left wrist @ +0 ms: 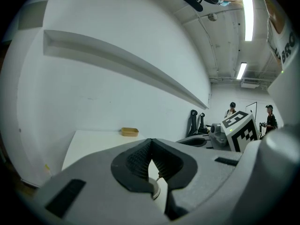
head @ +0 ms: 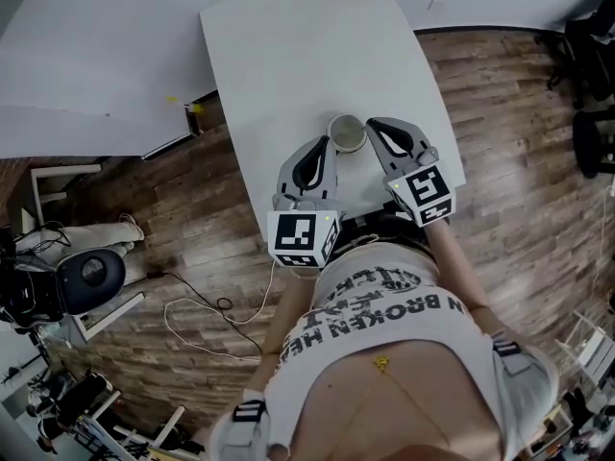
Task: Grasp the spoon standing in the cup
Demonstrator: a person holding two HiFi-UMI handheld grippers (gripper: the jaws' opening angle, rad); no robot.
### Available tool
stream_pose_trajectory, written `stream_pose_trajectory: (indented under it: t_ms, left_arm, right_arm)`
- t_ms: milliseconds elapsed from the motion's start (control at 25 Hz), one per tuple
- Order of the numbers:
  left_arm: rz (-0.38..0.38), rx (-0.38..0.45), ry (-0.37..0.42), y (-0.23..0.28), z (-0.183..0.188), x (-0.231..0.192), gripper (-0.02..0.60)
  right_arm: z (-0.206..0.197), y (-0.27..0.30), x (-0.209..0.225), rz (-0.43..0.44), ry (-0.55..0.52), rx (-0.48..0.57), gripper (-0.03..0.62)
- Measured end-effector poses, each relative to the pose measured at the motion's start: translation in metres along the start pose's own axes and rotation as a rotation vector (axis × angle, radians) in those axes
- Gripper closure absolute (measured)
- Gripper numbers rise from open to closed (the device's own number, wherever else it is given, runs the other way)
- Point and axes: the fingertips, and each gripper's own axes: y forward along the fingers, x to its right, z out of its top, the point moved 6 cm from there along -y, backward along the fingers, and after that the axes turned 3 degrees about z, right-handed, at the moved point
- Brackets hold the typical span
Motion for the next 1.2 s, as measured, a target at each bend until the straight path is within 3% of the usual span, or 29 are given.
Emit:
stream_pose_trajectory:
  t_ms: [760,1120,1200]
  left_arm:
    - [0.101,-0.036,-0.016,-0.009,-0.012,0.002,0.586]
    - [0.129,-0.034,-0.022,-0.014,-0.013,0.004,0.586]
    - [0.133,-0.035,-0.024,-0.014,-0.013,0.004,0.586]
  right_arm:
    - [-0.074,0.033,0.028,0.060,0.051,-0.194,0.586]
    - [-0.089,0.044,0.041,0.070,0.066,-0.286,0.583]
    - [-0.092,0.047,0.044,0.080,0.084,-0.304,0.524]
